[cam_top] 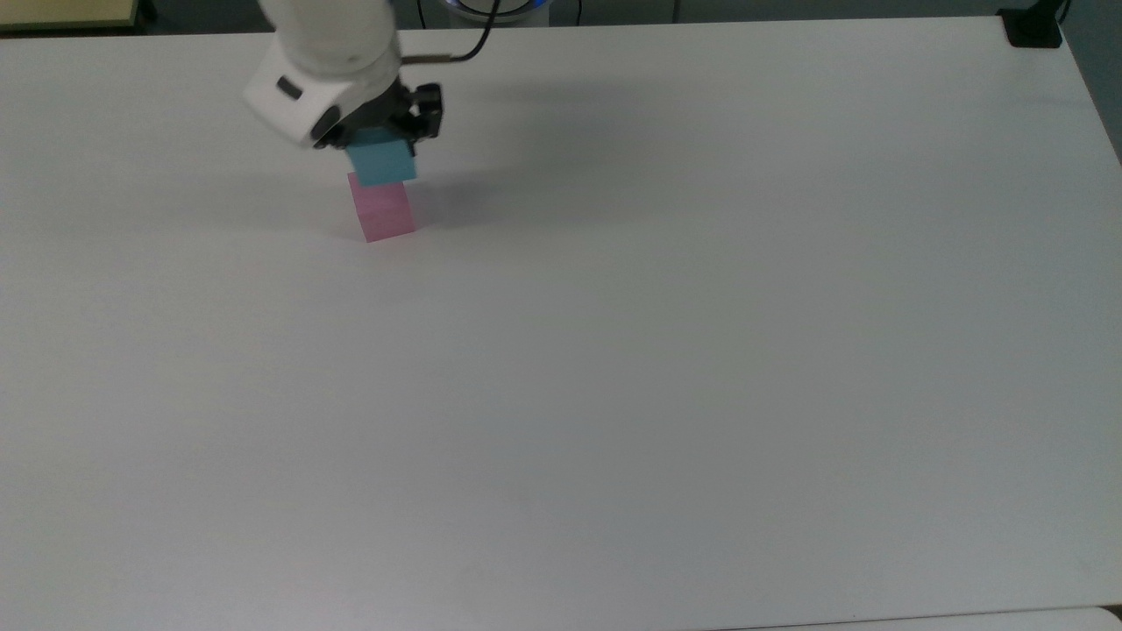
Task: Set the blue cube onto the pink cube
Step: 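Lower the light-blue cube onto the pink cube's top face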
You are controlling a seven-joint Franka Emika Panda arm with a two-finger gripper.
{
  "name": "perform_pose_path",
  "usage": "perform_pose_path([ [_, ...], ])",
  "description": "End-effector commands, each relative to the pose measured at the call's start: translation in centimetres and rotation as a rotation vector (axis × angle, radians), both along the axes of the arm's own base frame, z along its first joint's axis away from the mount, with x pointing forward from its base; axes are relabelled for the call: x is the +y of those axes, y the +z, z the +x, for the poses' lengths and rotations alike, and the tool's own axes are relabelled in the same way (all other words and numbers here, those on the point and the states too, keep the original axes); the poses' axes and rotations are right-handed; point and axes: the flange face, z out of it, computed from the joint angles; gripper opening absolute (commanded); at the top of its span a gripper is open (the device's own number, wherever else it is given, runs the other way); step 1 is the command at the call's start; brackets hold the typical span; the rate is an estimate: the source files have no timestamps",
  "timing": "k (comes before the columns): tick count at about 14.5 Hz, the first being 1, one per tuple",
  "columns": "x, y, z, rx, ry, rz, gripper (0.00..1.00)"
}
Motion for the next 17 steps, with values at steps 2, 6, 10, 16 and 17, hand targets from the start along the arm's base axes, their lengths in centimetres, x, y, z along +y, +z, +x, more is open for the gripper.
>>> perform_pose_path([
  [2, -1.5, -5.9, 0.4, 0.018, 0.04, -0.059, 0.08],
  [6, -1.9, -7.0, -0.3, 0.046, 0.058, -0.084, 0.08],
  [10, -2.3, -7.8, -1.1, 0.075, 0.081, -0.071, 0.1],
  [16, -2.1, -6.1, -1.9, 0.08, 0.07, -0.029, 0.18],
  [17, -2.2, -6.2, -2.1, 0.092, 0.067, -0.026, 0.47],
])
